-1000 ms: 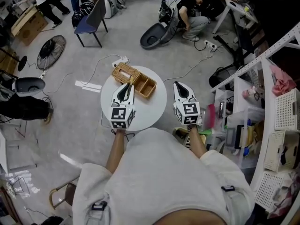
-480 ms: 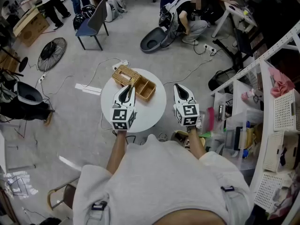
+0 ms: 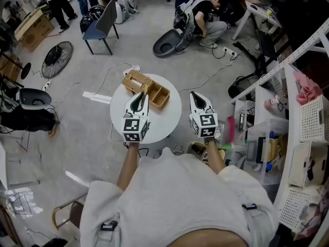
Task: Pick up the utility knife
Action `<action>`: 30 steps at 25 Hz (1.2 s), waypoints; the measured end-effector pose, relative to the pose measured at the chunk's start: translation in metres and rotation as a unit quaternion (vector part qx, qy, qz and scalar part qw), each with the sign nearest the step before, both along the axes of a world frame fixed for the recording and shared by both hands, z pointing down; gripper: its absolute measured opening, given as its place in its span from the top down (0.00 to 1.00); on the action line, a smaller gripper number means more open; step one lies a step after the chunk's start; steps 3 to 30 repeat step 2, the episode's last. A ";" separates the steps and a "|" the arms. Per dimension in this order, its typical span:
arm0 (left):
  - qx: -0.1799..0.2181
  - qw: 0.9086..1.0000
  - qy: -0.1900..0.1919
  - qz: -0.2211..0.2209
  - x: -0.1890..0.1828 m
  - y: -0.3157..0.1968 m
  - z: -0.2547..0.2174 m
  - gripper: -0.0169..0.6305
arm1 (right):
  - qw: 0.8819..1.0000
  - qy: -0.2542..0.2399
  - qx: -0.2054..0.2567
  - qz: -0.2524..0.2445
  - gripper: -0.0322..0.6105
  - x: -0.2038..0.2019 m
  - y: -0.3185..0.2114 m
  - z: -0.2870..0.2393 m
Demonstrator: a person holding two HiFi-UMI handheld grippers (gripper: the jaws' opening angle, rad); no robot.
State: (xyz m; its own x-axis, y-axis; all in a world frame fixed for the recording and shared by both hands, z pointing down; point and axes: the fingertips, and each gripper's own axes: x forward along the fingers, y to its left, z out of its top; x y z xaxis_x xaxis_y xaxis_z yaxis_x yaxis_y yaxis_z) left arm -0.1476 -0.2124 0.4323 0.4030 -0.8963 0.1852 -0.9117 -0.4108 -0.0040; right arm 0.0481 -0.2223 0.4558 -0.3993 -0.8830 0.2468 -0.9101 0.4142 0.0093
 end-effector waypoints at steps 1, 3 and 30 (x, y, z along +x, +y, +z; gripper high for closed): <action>0.000 1.000 0.000 0.000 0.001 0.001 -0.001 0.88 | 1.000 0.000 0.000 0.000 0.90 0.000 0.001 0.000; 0.000 1.000 0.000 0.000 0.002 0.001 -0.001 0.88 | 1.000 0.000 -0.001 -0.001 0.90 0.001 0.001 0.000; 0.000 1.000 0.000 0.000 0.002 0.001 -0.001 0.88 | 1.000 0.000 -0.001 -0.001 0.90 0.001 0.001 0.000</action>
